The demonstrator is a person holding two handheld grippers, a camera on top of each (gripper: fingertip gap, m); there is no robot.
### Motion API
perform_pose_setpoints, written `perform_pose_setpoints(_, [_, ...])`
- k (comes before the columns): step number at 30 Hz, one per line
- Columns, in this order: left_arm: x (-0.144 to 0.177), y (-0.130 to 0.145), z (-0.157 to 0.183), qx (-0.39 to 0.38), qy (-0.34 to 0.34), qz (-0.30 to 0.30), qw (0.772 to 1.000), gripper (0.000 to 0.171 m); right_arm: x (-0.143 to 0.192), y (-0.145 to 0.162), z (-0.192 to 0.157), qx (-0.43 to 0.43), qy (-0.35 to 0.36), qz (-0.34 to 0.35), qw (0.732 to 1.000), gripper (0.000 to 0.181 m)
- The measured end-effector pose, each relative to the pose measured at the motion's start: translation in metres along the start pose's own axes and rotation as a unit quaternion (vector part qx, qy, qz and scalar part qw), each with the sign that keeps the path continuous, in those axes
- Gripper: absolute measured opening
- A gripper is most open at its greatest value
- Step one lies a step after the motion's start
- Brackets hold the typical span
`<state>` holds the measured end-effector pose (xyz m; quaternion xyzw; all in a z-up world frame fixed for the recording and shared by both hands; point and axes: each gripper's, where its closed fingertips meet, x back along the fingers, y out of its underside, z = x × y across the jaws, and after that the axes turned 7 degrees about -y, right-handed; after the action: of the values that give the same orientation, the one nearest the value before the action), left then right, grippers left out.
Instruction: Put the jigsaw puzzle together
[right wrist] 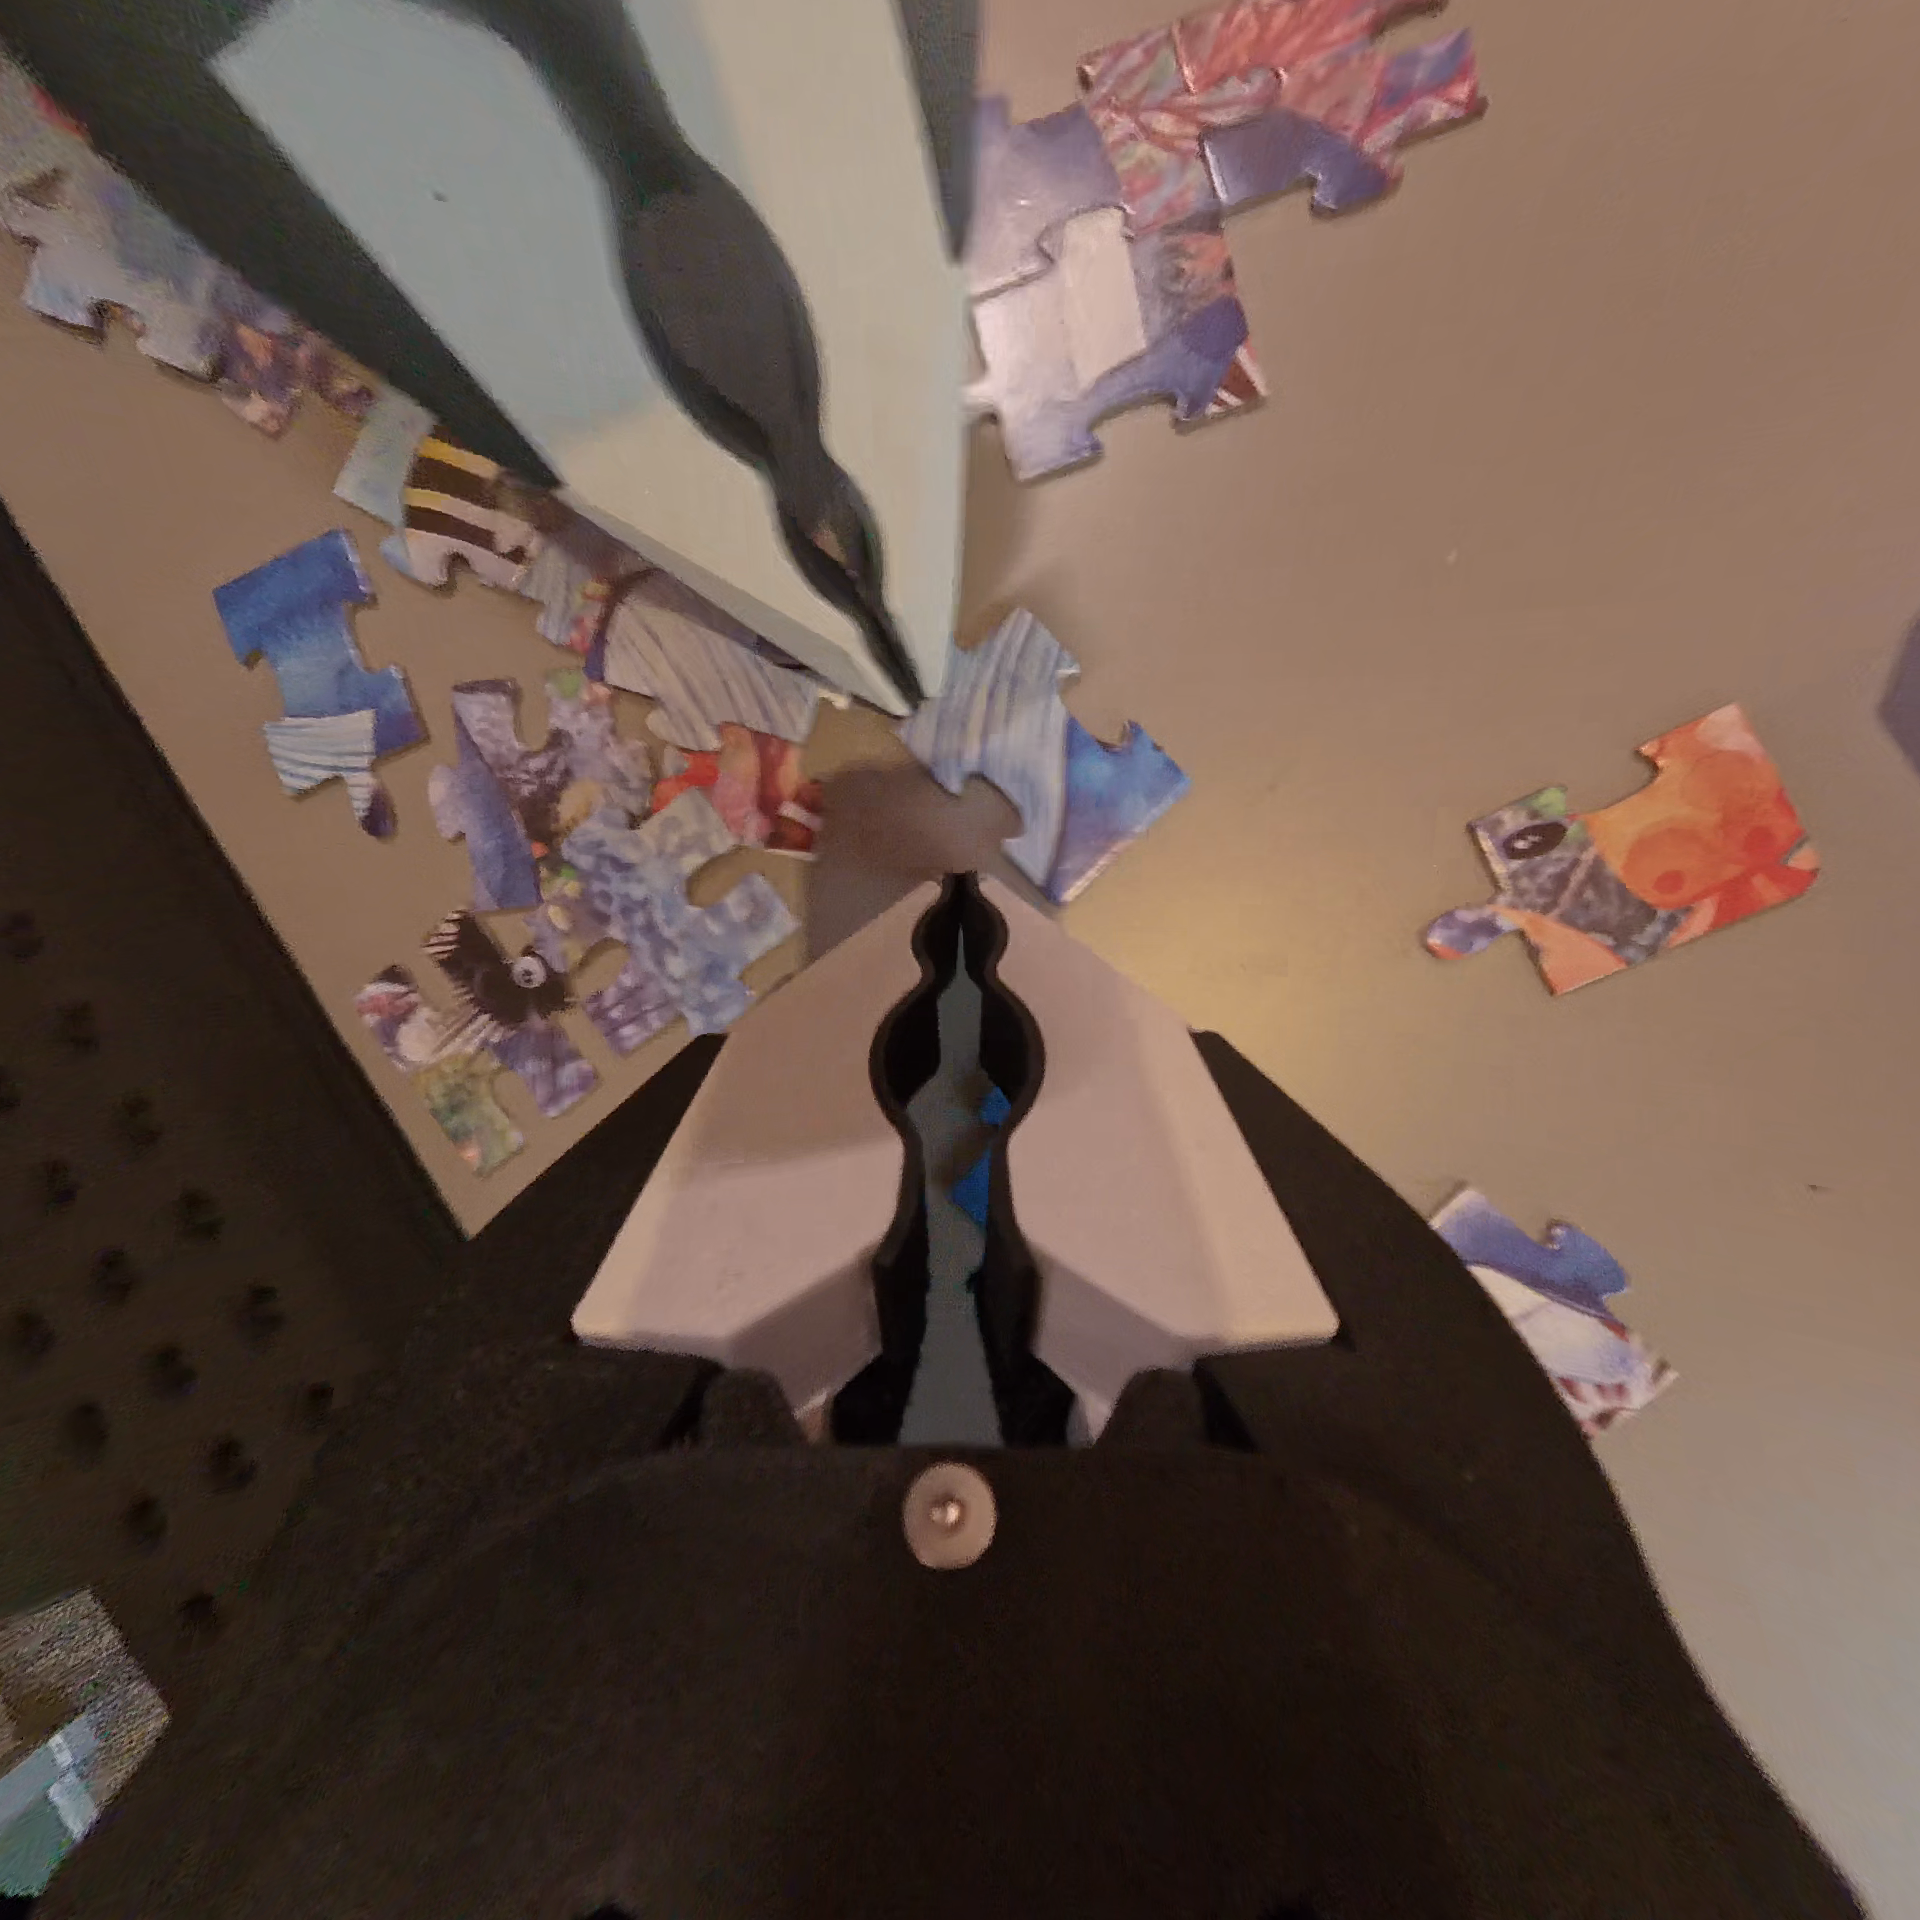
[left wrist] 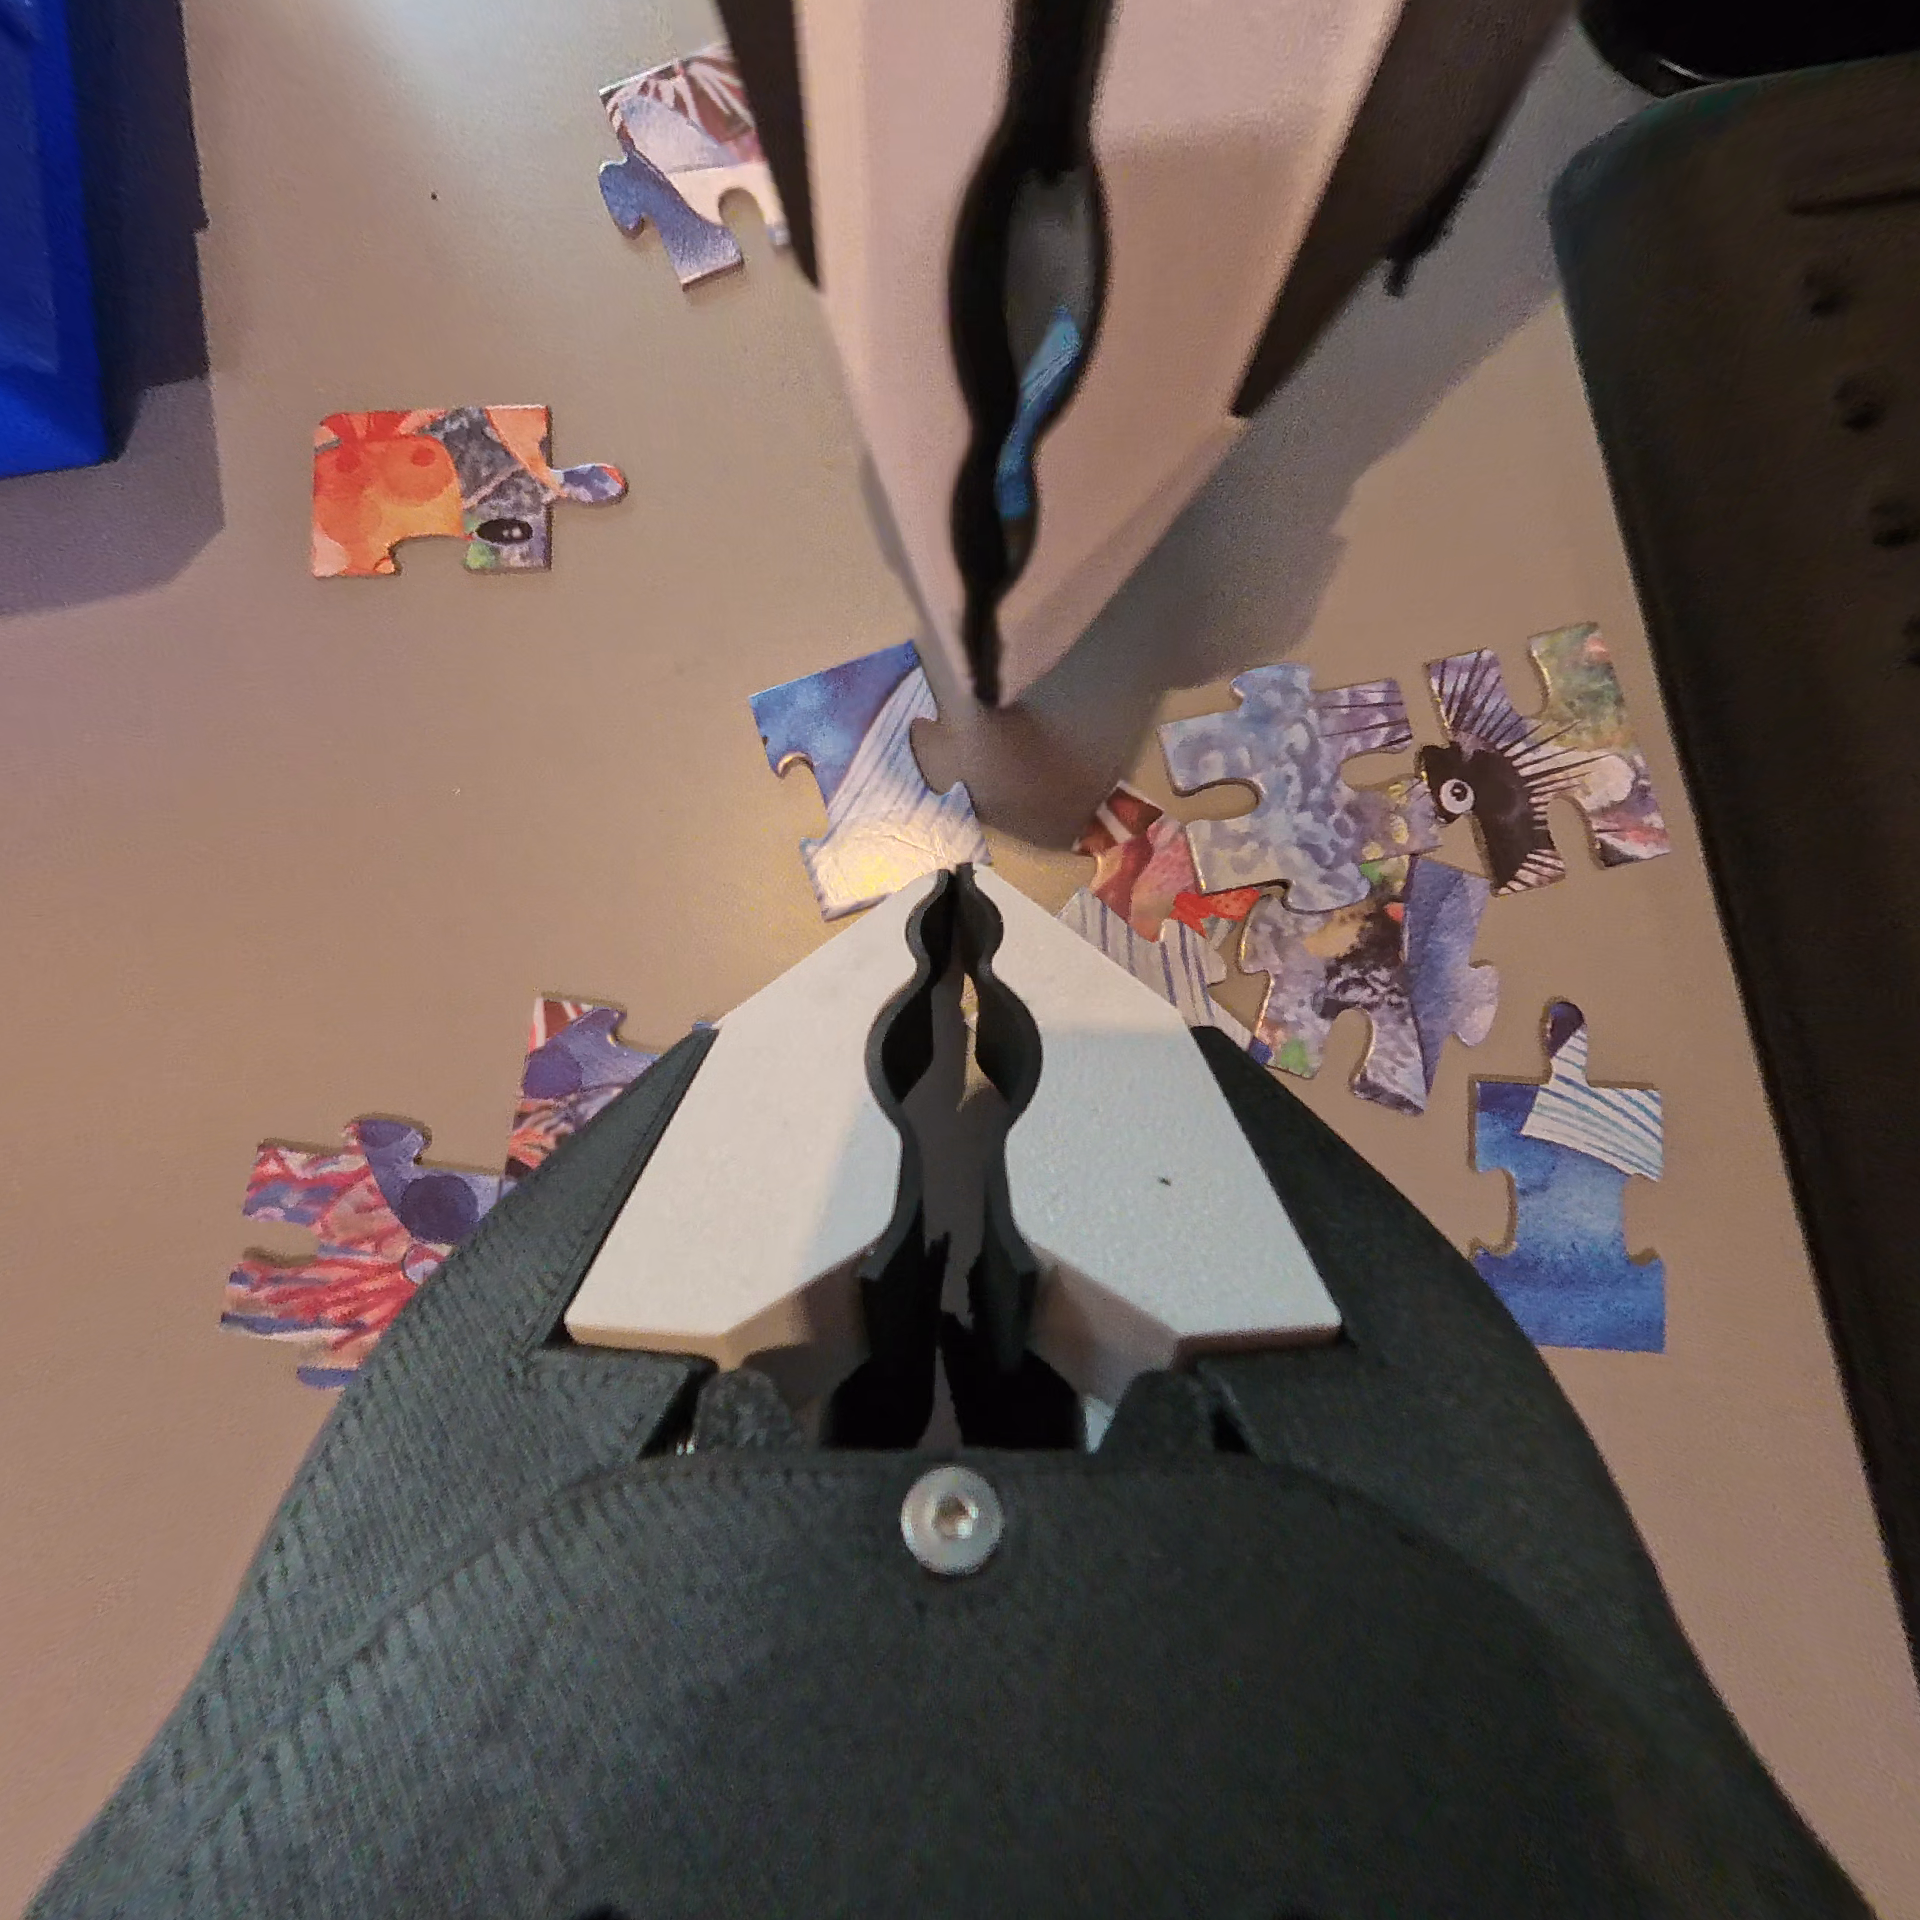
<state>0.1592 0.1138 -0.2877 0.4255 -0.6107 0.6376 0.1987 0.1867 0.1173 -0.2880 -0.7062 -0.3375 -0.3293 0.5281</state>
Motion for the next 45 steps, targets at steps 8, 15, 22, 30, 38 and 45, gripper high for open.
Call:
perform_pose_setpoints(8, [0.002, 0.001, 0.004, -0.018, 0.027, -0.009, 0.999, 0.004, 0.006, -0.010, -0.002, 0.069, 0.040, 0.015, 0.997, 0.032])
perform_pose_setpoints(15, [0.005, 0.005, 0.007, -0.040, 0.044, -0.021, 0.998, 0.003, -0.004, -0.020, 0.025, 0.132, -0.037, -0.003, 0.991, 0.048])
perform_pose_setpoints(22, [0.005, 0.005, 0.005, -0.033, 0.066, -0.019, 0.997, 0.000, -0.002, -0.013, 0.014, 0.113, -0.062, 0.003, 0.992, 0.014])
perform_pose_setpoints(30, [0.002, 0.002, 0.005, -0.034, 0.066, -0.013, 0.997, 0.000, 0.005, 0.006, -0.006, 0.045, 0.017, 0.003, 0.999, 0.000])
perform_pose_setpoints(38, [-0.012, -0.017, 0.014, -0.058, 0.056, -0.009, 0.997, 0.002, 0.009, 0.025, -0.040, 0.008, 0.016, 0.015, 1.000, 0.010])
perform_pose_setpoints(45, [-0.006, -0.026, 0.016, -0.067, 0.024, -0.004, 0.997, 0.021, 0.043, 0.044, 0.000, -0.007, 0.099, 0.035, 0.994, 0.043])
